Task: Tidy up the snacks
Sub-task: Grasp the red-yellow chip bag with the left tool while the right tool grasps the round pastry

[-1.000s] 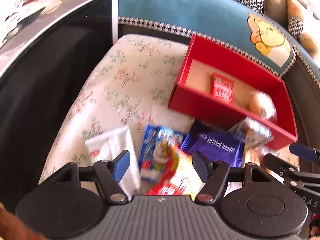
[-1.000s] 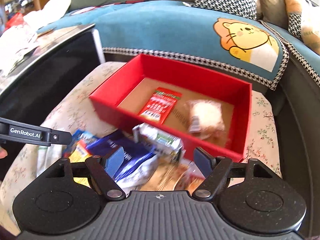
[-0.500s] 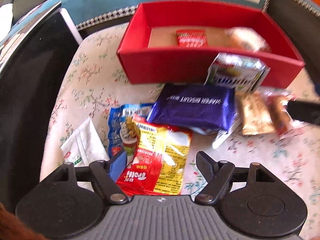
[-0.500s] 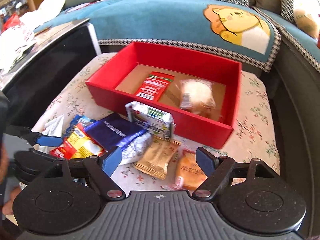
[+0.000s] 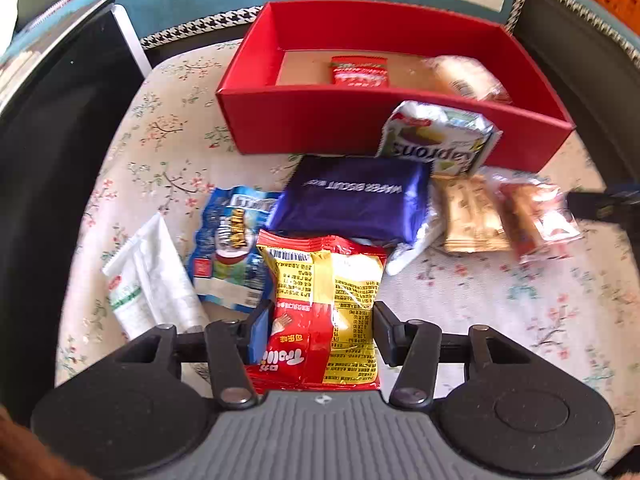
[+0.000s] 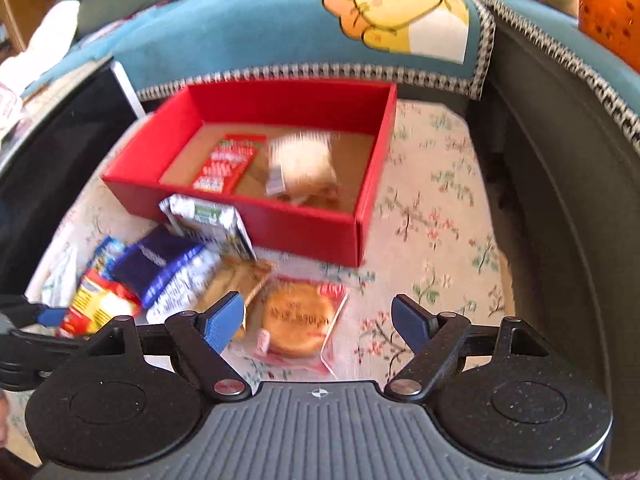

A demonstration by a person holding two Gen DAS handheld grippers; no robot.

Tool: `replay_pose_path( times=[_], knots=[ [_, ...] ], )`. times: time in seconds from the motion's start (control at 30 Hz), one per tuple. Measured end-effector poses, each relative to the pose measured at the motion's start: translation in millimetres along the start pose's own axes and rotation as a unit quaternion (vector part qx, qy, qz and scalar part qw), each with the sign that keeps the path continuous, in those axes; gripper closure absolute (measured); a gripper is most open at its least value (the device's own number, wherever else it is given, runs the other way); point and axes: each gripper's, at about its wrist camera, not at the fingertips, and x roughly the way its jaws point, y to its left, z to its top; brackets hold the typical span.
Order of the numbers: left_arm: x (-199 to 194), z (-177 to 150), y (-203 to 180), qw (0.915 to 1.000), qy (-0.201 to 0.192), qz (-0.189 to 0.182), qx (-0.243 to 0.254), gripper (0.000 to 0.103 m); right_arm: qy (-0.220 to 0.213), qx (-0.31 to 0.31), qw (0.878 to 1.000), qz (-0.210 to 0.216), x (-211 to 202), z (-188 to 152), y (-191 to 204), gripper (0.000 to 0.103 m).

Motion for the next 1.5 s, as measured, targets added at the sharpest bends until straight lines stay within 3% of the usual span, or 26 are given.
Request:
replay_pose_path(
  times=[0.37,0.47,0.5,0.53,0.6,1.0,1.17,1.3,1.5],
  knots=[
    [0,-6,-5,0.9993,0.014,-0.034,0.005,0.005,0.065,-0.008,0.998,-0.017,59,0,23,0.019],
    [2,-9,-9,0.9989,0.021,-0.04,0.013,0.005,0.067,-0.013,0.997,-0.031,64,-4,22,0.026],
    [2,-9,-12,0.9987,0.022,-0.042,0.018,0.005,0.064,-0.016,0.997,-0.035,62,-5,22,0.036],
    [2,-10,-15,0.9985,0.023,-0.043,0.023,0.005,0.063,-0.018,0.997,-0.035,58,-7,21,0.04],
    [1,-12,-22,0.9981,0.025,-0.045,0.032,0.005,0.069,-0.018,0.997,-0.033,53,-14,20,0.04],
    [1,-29,-46,0.9974,0.03,-0.05,0.042,0.005,0.079,-0.033,0.996,-0.016,10,-77,21,0.04],
    [5,-31,-41,0.9976,0.029,-0.053,0.032,0.003,0.077,-0.038,0.996,-0.013,9,-82,21,0.037],
    [7,-31,-41,0.9979,0.031,-0.045,0.035,0.0,0.078,-0.042,0.996,-0.009,13,-82,24,0.026],
    [9,-31,-44,0.9982,0.032,-0.039,0.033,0.0,0.076,-0.048,0.996,-0.011,14,-80,27,0.021]
  ],
)
